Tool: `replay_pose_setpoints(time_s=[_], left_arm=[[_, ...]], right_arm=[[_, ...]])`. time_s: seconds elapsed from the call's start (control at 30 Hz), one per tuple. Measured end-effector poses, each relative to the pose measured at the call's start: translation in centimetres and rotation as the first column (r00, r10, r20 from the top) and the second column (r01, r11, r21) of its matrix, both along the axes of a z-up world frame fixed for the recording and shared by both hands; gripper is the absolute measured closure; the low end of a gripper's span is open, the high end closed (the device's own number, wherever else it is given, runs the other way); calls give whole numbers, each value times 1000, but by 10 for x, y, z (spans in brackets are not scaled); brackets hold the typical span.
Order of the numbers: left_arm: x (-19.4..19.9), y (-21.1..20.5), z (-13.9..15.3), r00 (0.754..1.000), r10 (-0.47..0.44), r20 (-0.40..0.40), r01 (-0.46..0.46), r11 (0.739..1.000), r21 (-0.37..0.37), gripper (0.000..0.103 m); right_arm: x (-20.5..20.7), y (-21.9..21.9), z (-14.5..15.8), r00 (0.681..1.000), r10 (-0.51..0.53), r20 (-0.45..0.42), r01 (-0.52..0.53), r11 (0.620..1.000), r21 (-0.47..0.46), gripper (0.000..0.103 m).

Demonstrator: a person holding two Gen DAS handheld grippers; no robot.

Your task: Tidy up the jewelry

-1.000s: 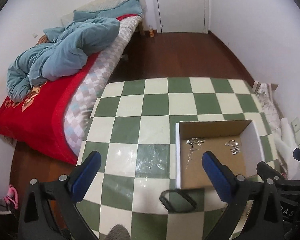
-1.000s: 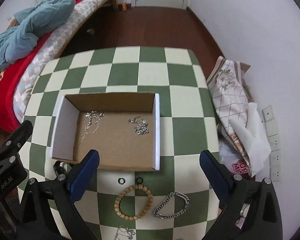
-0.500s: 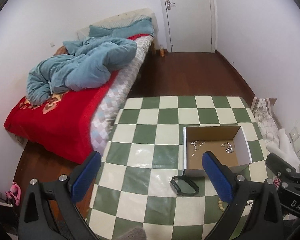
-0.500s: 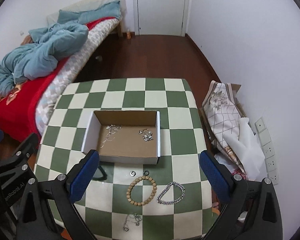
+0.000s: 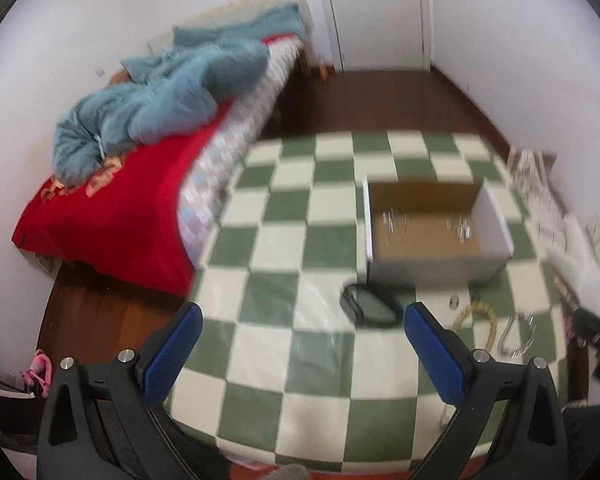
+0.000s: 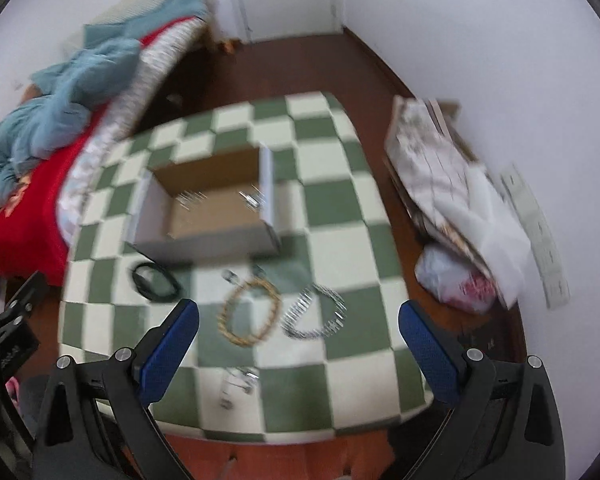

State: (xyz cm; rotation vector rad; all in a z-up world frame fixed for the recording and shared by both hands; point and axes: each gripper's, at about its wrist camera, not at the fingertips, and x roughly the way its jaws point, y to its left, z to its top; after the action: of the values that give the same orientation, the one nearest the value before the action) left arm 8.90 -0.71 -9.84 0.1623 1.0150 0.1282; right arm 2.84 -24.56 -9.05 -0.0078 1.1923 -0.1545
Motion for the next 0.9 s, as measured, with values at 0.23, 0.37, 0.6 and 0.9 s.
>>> replay_pose_setpoints(time_s=[0.23,0.37,0.6,0.9], left_arm=[[5,-24,-64,986,-36,-163,38,999,9,0],[9,-34,-88,975,-46,-217,53,998,30,0],[2,-45,-109,949,-102,-299,102,995,-14,1],[-39,-87,-123,864,-307,-399,281,952,-125,7]], right_arm=[[3,-58,-66,988,-96,-122,101,994,34,36],[18,-64,-98,982,-93,-164,101,994,39,37],[39,-48,-140,976,-40,-212,33,999,-35,75],[16,-64,-135,967,-27,-255,25,1000,-9,98]])
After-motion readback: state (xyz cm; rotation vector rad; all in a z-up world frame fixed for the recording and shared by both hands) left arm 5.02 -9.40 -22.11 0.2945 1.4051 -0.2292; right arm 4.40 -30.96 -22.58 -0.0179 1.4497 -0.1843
